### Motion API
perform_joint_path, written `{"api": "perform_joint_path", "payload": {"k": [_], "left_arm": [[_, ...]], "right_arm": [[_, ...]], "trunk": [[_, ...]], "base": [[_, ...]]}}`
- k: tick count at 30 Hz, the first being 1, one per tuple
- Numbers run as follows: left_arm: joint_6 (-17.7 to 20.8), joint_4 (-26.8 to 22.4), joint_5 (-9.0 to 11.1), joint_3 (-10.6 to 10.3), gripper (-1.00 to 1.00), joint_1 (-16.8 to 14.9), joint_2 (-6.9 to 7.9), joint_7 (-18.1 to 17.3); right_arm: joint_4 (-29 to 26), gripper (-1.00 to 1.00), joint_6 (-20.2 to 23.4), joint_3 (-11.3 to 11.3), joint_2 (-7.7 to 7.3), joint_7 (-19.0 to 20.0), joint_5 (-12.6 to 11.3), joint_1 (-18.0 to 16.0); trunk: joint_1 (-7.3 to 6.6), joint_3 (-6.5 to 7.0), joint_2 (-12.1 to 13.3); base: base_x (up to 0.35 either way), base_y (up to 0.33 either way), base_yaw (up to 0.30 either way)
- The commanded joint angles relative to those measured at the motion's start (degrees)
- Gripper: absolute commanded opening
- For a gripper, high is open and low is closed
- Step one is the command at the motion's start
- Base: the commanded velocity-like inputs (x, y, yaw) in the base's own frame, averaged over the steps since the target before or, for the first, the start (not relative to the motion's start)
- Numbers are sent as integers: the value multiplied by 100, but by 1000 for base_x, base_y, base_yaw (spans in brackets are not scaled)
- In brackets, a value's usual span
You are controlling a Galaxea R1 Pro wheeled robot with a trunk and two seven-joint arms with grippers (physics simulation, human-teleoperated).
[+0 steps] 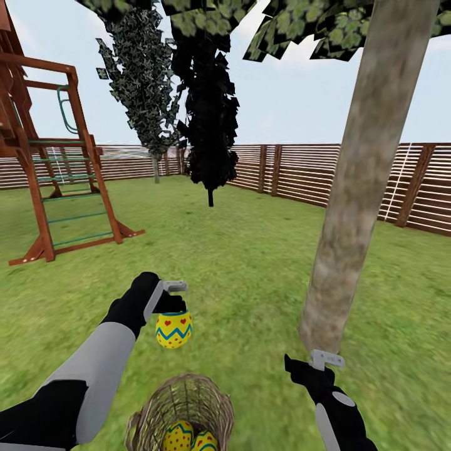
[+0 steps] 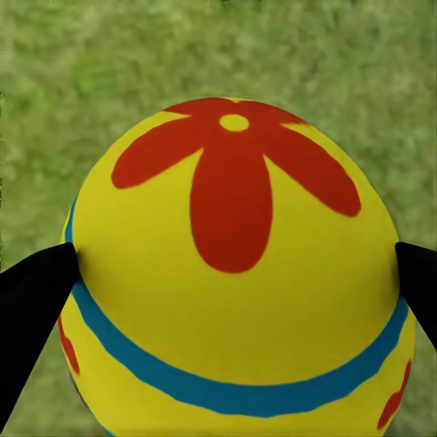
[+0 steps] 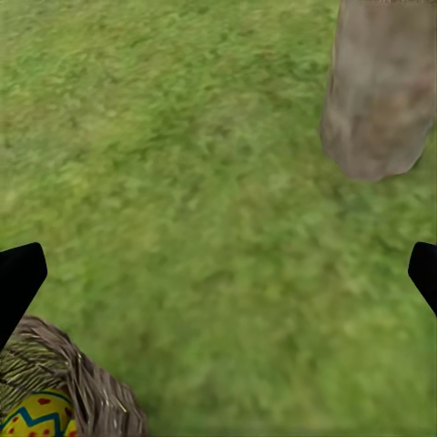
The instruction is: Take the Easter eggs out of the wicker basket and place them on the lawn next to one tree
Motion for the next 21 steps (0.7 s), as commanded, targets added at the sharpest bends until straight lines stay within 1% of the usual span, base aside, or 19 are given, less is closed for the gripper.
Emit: {"api": "perform_joint_path", "payload": {"k": [1,21], "left_arm": [[23,-5,-5,16,-100,-5,-3,-5],[23,-4,-5,12,-100,-5,-11,-5]], "right_arm": [[-6,100,20,-1,2,-37,-61,-4],[25,100,21,-1,2,-37,-61,-5]], "trunk": [[-23,12,38],[-462,371,840]], "base": [[0,0,0],[0,0,0]]}}
